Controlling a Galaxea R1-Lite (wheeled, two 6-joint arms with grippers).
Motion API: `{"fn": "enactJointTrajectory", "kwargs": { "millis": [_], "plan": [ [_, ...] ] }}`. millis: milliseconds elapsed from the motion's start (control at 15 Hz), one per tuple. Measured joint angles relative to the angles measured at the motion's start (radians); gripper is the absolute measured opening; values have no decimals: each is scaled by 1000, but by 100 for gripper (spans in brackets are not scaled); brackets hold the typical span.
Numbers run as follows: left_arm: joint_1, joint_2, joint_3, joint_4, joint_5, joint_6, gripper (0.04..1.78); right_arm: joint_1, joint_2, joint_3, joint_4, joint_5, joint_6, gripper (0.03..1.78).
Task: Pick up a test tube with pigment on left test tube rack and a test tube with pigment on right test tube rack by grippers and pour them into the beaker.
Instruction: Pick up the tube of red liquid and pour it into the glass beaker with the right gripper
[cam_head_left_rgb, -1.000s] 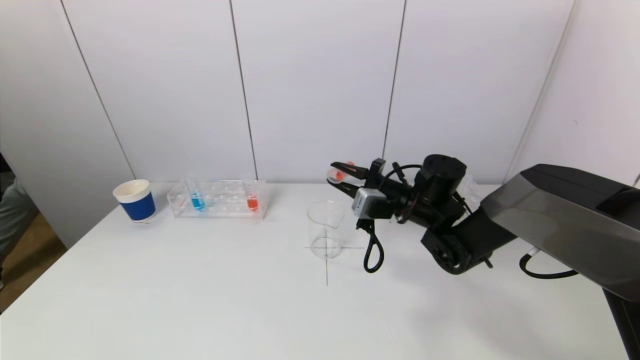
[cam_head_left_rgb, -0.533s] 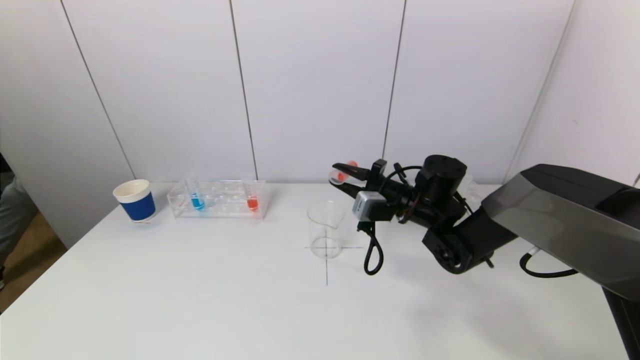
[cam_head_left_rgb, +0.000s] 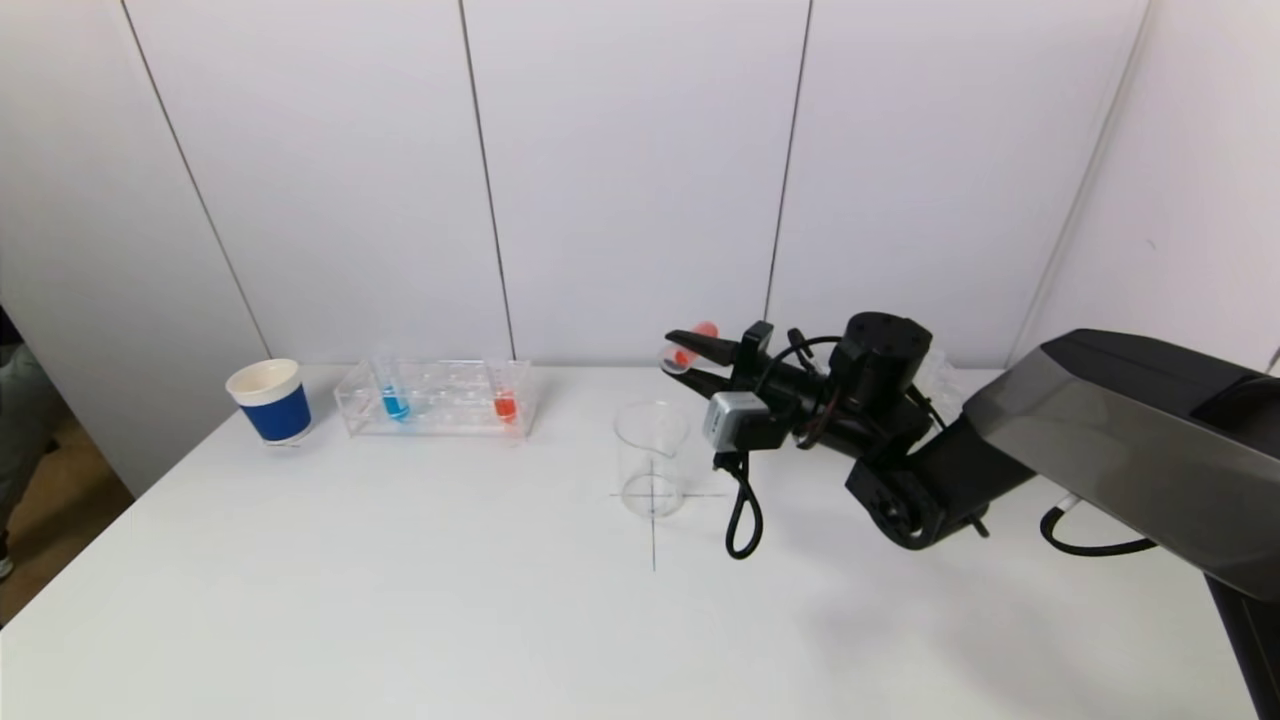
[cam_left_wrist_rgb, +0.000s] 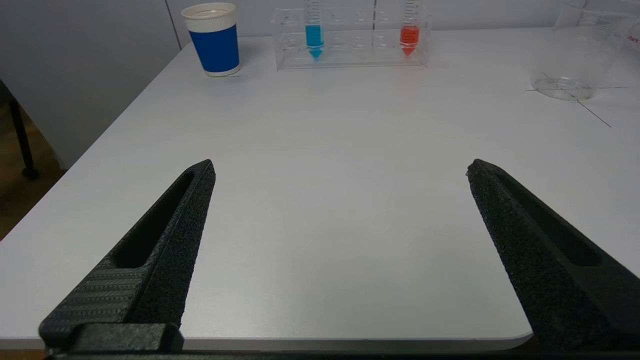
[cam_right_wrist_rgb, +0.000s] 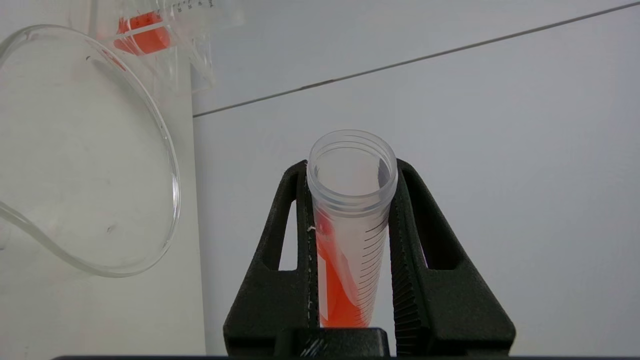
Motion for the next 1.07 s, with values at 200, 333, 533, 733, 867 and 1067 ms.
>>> {"fn": "enactJointTrajectory", "kwargs": {
  "millis": [200, 333, 533, 733, 867, 1067],
  "plan": [
    [0, 0, 0, 0, 0, 0, 176, 0, 0, 3, 0, -5, -28, 47],
    [0, 0, 0, 0, 0, 0, 176, 0, 1, 5, 1, -6, -55, 47],
    [0, 0, 0, 0, 0, 0, 176, 0, 1, 7, 10, -9, -86, 47],
    [0, 0, 0, 0, 0, 0, 176, 0, 0, 7, 31, -25, -124, 47],
    [0, 0, 0, 0, 0, 0, 176, 0, -1, 7, 43, -37, -151, 47],
    [0, 0, 0, 0, 0, 0, 176, 1, -6, 5, 66, -50, -177, 47]
  ]
}}
